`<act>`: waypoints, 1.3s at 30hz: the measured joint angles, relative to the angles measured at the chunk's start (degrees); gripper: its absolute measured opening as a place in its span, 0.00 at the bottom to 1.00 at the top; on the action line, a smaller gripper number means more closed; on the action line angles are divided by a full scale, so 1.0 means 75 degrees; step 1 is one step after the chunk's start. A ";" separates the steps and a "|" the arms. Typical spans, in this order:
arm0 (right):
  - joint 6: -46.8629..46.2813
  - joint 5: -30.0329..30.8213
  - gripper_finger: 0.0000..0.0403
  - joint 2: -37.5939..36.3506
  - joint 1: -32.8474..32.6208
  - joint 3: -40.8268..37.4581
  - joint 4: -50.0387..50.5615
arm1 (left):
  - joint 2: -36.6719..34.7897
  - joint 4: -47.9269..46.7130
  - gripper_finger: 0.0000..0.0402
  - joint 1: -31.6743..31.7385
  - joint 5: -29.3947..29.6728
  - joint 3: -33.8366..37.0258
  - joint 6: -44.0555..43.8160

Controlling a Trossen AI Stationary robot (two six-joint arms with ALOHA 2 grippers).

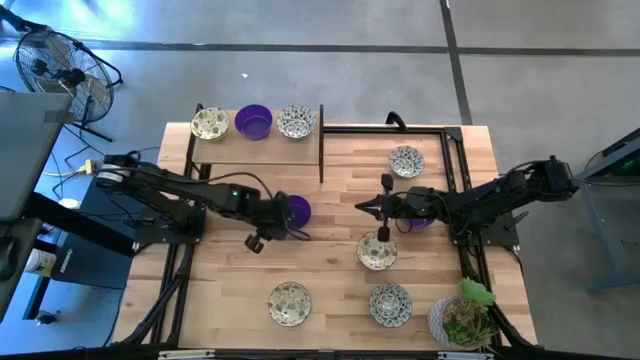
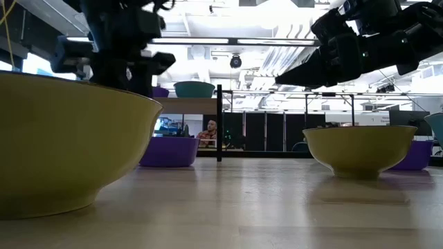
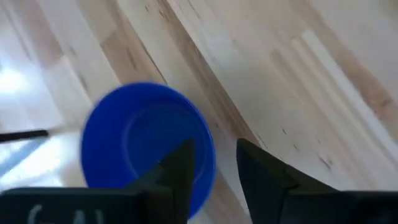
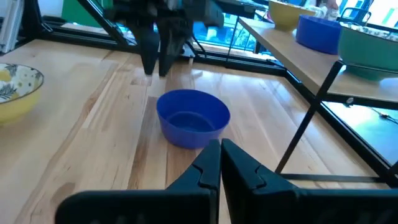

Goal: Pick & Place Mini bowls
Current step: Stack the top blue bowl on the blue bowl on the shelf

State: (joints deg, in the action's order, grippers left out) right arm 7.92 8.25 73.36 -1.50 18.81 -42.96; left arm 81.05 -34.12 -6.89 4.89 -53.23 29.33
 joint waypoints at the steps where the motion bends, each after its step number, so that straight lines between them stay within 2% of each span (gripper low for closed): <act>1: 0.0000 -0.0020 0.00 0.0000 -0.0003 0.0000 0.0012 | 0.0110 -0.0095 0.30 0.0002 0.0056 -0.0025 -0.0061; 12: 0.0003 -0.0029 0.00 0.0003 -0.0009 0.0003 -0.0026 | 0.0974 -0.0190 0.26 0.0014 0.0637 -0.0081 -0.0553; 17: 0.0006 -0.0029 0.01 0.0003 -0.0006 0.0003 -0.0023 | 0.1247 -0.0228 0.19 0.0017 0.1182 -0.0073 -0.0546; 30: 0.0056 -0.0032 0.00 0.0003 -0.0007 0.0003 0.0002 | 0.1464 -0.0210 0.01 0.0015 0.1092 -0.0076 -0.0301; 34: 0.0060 -0.0032 0.00 0.0003 -0.0008 0.0003 0.0008 | 0.1397 -0.0856 0.01 0.0014 0.1028 -0.0484 -0.0346; 39: 0.0061 -0.0032 0.00 0.0006 -0.0009 0.0006 0.0055 | 0.0989 -0.2230 0.01 0.0011 0.0996 -0.1545 -0.0349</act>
State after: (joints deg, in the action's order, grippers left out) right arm 8.38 8.01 73.41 -1.56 18.85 -42.54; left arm 88.47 -50.84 -6.81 12.36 -64.82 26.72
